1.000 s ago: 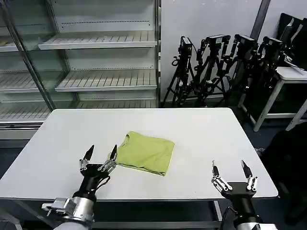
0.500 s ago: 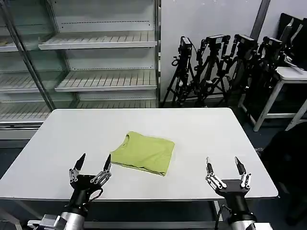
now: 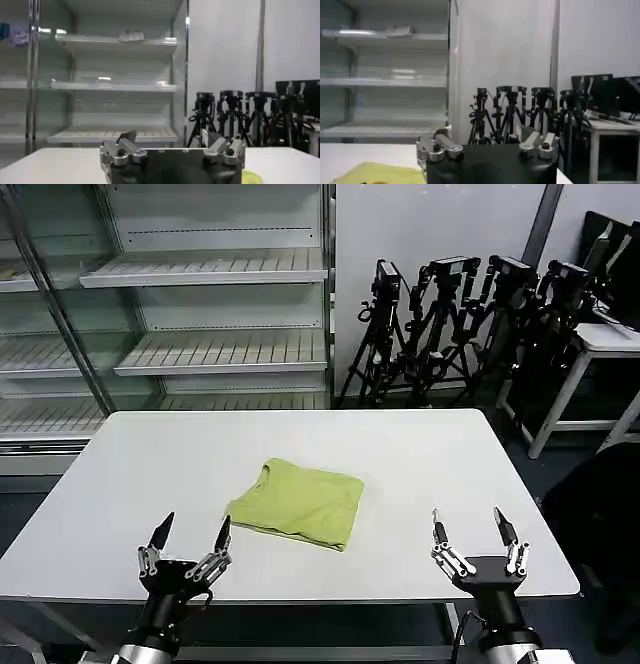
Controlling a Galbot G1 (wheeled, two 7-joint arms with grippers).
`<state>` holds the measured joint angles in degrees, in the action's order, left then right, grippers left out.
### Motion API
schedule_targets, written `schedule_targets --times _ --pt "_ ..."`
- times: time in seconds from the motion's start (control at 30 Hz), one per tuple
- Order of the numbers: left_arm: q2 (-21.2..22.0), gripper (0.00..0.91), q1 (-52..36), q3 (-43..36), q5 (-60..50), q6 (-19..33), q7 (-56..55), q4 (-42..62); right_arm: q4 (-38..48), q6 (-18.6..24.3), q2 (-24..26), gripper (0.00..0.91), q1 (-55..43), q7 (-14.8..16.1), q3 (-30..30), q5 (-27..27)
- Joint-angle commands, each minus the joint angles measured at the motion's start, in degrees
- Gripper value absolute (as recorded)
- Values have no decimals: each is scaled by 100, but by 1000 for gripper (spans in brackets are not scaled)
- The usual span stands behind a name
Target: Fold and organize the clothes.
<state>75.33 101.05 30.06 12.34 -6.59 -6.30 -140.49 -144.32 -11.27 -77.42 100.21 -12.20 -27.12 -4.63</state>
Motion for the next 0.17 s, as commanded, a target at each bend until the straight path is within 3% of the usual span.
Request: schedule_targets --times 0.03,0.17 --pt "147 907 269 20 -230 -37 25 -289 -59 -93 104 907 -2 -91 -94 -51" --pt "160 907 392 -2 -403 25 61 -316 -38 -87 36 907 -30 -10 -31 -76"
